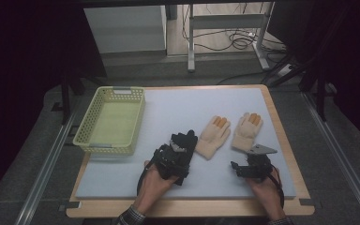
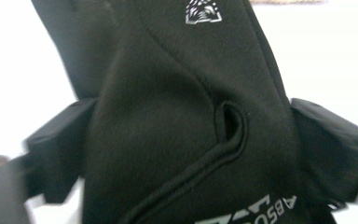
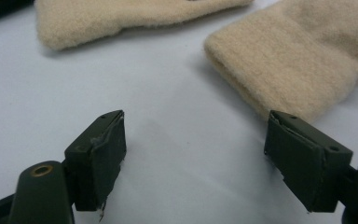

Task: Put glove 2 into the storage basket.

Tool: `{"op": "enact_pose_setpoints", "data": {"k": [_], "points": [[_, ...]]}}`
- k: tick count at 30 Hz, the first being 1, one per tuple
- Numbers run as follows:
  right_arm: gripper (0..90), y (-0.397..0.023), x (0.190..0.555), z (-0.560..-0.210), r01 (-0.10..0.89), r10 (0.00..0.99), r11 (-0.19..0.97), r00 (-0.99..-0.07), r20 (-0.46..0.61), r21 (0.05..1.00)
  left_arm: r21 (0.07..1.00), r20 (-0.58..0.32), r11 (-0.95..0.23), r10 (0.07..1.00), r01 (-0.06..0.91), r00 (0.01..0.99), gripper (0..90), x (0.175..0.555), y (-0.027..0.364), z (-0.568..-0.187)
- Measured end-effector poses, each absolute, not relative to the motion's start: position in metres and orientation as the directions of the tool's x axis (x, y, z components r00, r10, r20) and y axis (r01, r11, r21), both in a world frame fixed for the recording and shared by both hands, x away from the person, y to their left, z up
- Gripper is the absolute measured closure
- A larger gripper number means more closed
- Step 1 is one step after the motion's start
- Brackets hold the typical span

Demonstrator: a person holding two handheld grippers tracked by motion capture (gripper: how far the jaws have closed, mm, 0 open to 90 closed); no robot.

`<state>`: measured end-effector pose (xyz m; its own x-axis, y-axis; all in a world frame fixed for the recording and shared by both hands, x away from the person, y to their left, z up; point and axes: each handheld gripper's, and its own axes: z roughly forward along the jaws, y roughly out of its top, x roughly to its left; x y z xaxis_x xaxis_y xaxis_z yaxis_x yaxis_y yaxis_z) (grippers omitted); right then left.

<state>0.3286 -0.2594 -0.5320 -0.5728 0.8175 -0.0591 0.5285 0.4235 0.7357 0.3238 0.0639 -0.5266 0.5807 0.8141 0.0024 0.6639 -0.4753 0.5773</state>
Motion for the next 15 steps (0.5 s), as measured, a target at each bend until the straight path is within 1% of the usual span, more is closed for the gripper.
{"op": "enact_pose_setpoints", "data": {"k": [1, 2, 3, 5, 7, 10, 15], "points": [[20.4, -0.259, 0.329, -0.532, 0.528, 0.817, 0.424, -0.573, -0.06, 0.736, 0.576, 0.003, -0.476, 0.814, 0.665, 0.58, 24.5, 0.326, 0.069, -0.525], [20.4, -0.26, 0.329, -0.532, 0.528, 0.817, 0.424, -0.574, -0.06, 0.736, 0.574, 0.004, -0.481, 0.811, 0.663, 0.585, 34.8, 0.327, 0.074, -0.523], [20.4, -0.259, 0.329, -0.532, 0.528, 0.817, 0.424, -0.573, -0.06, 0.736, 0.573, 0.001, -0.485, 0.806, 0.66, 0.591, 42.1, 0.329, 0.078, -0.522], [20.4, -0.259, 0.329, -0.532, 0.528, 0.817, 0.424, -0.573, -0.06, 0.736, 0.571, 0.002, -0.494, 0.8, 0.656, 0.601, 51.9, 0.331, 0.082, -0.522], [20.4, -0.259, 0.329, -0.532, 0.528, 0.817, 0.424, -0.573, -0.06, 0.736, 0.564, 0.015, -0.505, 0.797, 0.653, 0.604, 56.8, 0.332, 0.083, -0.52], [20.4, -0.259, 0.329, -0.532, 0.527, 0.817, 0.425, -0.573, -0.06, 0.736, 0.565, 0.012, -0.51, 0.791, 0.649, 0.612, 61.2, 0.333, 0.086, -0.519], [20.4, -0.26, 0.329, -0.532, 0.528, 0.817, 0.424, -0.574, -0.06, 0.736, 0.574, -0.012, -0.498, 0.788, 0.65, 0.615, 62.4, 0.336, 0.097, -0.508]]}}
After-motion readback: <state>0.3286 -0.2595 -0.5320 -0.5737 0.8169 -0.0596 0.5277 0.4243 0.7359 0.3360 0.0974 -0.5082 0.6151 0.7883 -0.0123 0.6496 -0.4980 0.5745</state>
